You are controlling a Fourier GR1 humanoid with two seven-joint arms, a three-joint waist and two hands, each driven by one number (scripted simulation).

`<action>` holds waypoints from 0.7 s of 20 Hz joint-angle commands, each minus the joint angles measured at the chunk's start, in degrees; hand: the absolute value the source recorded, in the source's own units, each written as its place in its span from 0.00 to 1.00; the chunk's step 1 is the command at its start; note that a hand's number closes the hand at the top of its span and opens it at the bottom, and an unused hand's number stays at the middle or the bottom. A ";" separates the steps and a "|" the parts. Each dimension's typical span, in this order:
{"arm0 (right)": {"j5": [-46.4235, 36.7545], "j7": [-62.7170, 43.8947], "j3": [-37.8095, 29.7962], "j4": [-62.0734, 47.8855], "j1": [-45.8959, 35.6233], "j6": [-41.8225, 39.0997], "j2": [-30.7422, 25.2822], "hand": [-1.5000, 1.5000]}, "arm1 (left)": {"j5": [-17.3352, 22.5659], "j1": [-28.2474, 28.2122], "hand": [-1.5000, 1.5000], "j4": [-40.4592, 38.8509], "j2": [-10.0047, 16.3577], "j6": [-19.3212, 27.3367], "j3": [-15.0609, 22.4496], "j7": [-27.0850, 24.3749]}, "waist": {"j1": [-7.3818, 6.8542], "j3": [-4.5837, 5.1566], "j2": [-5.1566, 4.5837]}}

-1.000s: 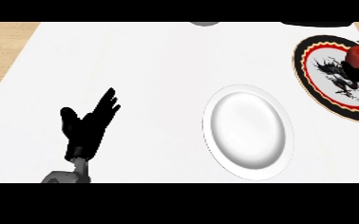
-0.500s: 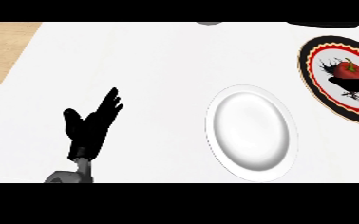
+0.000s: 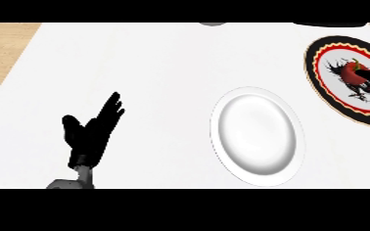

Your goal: Pick the bell pepper from the plate and place it in the plate

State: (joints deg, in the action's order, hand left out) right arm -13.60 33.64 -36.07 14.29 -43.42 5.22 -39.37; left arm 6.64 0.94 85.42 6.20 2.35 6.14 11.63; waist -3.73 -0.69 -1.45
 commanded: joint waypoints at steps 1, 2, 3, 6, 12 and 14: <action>3.36 1.03 -3.46 -3.14 1.57 -5.66 -3.30 0.00 | 0.37 -2.17 0.50 -0.49 1.14 -0.27 -1.05 0.82 | 0.56 0.28 0.01; 3.98 0.64 -3.74 -3.14 1.16 -10.45 -5.35 0.00 | -0.14 -0.12 0.50 -4.41 0.25 0.02 -0.99 0.15 | 1.36 0.28 -0.22; 3.24 1.06 -2.87 -3.65 1.68 -12.39 -5.75 0.00 | -0.85 0.40 0.50 -1.79 -0.77 1.16 0.45 2.19 | 1.17 0.27 0.01; 4.84 3.57 -4.04 -4.74 5.11 -20.60 -7.42 0.00 | 0.50 -0.96 0.50 -1.33 0.45 -0.17 -0.65 2.74 | 1.51 0.25 0.16; 3.77 7.59 -2.28 -4.67 11.38 -34.36 -13.38 0.00 | -0.03 -3.05 0.50 -1.06 -0.13 0.37 -0.73 0.77 | 2.49 0.38 0.73; 2.51 9.66 -1.03 -4.40 13.03 -33.35 -12.32 0.00 | 0.17 -3.37 0.50 -0.16 1.11 -0.94 -0.59 2.09 | 2.10 0.36 0.68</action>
State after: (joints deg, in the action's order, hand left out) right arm -10.38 40.55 -38.08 9.88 -33.67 -22.68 -49.42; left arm 6.77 -0.54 85.91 6.79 2.10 5.14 11.82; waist -1.87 -0.62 -0.66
